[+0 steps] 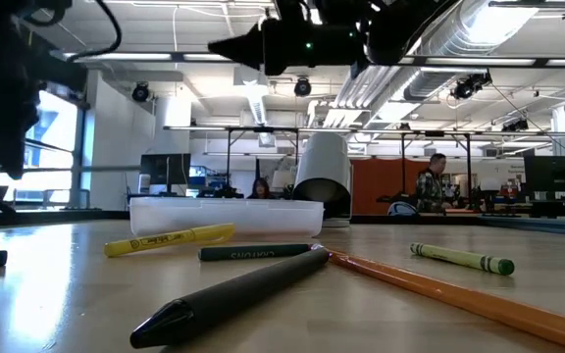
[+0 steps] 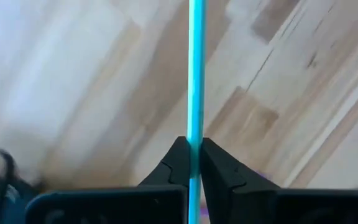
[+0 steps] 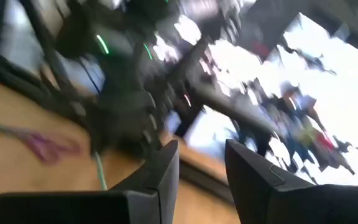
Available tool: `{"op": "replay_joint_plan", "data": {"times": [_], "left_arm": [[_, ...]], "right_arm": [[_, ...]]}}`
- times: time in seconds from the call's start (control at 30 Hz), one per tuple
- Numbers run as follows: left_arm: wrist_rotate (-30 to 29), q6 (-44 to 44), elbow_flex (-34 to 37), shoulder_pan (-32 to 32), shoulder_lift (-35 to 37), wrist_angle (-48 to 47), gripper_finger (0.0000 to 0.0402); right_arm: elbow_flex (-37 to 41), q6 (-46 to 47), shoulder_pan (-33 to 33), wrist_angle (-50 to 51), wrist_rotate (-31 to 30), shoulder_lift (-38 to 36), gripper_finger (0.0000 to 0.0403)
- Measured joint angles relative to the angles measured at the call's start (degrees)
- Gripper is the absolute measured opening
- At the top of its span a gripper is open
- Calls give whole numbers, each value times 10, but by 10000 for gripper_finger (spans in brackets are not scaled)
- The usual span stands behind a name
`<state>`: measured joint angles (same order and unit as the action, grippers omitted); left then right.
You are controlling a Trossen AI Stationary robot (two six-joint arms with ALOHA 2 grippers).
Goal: Pick & place school supplies into a supply box
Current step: Put the left light blue colored pencil into the black supply box
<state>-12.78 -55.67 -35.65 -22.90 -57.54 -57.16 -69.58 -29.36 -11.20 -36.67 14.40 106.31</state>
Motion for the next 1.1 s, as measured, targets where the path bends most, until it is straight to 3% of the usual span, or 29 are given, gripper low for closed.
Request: {"op": "replay_joint_plan", "data": {"times": [0.17, 0.27, 0.47, 0.6, 0.8, 1.1], "left_arm": [[-25, 93, -22, 40, -2, 11, 43], [6, 166, -22, 104, -21, 64, 48], [81, 337, -24, 243, -93, 220, 46], [137, 402, -61, 303, -161, 264, 48], [134, 466, -159, 327, -265, 239, 50], [136, 479, -233, 327, -409, 240, 58]], "right_arm": [[-1, 10, 0, 159, -179, -68, 114], [-1, 67, 5, 253, -231, -108, 114], [-1, 200, 7, 357, -208, -149, 114], [-1, 213, 7, 387, -201, -147, 114], [-1, 175, 3, 393, -203, -144, 114], [-1, 180, 3, 394, -204, -144, 114]]}}
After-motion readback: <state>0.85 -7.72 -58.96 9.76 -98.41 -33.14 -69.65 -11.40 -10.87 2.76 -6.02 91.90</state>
